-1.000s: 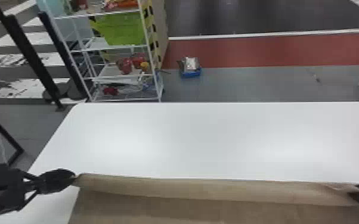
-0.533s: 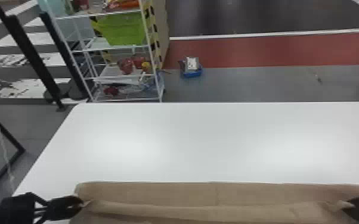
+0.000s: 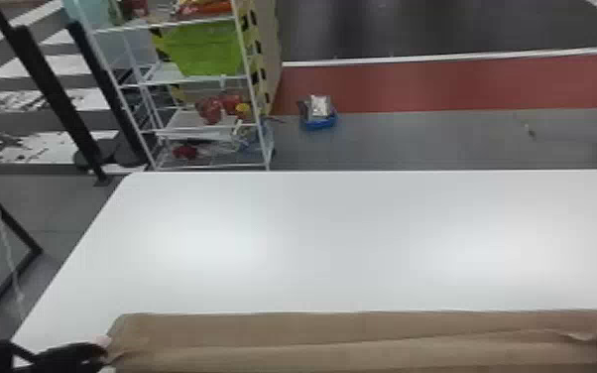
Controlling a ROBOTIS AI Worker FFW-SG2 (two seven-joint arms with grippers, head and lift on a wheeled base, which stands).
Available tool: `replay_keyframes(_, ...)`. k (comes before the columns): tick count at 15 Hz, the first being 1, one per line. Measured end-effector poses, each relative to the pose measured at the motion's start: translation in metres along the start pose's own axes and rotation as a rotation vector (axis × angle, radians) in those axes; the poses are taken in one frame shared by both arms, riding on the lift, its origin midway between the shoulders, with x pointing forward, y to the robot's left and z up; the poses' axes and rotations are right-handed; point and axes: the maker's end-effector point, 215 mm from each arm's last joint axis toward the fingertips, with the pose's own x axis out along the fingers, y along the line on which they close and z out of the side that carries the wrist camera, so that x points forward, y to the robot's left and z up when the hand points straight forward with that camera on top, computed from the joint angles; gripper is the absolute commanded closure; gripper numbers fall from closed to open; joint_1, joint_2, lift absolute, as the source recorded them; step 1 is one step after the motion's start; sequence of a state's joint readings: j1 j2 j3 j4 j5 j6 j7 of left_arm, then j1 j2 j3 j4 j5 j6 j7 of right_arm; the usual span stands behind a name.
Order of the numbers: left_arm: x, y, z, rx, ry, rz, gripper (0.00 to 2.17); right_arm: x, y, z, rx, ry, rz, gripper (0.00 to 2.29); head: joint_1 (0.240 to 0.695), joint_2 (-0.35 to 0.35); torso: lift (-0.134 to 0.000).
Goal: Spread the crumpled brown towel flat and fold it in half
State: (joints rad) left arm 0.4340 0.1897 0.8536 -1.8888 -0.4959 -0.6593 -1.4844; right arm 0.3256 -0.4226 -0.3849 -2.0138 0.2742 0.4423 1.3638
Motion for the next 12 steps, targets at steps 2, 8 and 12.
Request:
replay_keyframes(2, 0.0, -0.013, 0.003, -0.003, -0.007, -0.015, 2.14, 0.002, 0.004, -0.005, 0.002, 0.011, 0.007, 1.32, 0.695, 0.158, -0.123)
replay_keyframes(8, 0.026, -0.034, 0.03, -0.01, -0.074, -0.054, 2.14, 0.02, 0.008, -0.001, -0.003, 0.011, 0.035, 1.32, 0.695, 0.119, -0.123)
replay_keyframes(12, 0.014, -0.037, 0.032, 0.0, -0.059, -0.064, 2.14, 0.003, -0.005, 0.004, 0.007, -0.006, -0.003, 1.32, 0.695, 0.099, -0.123)
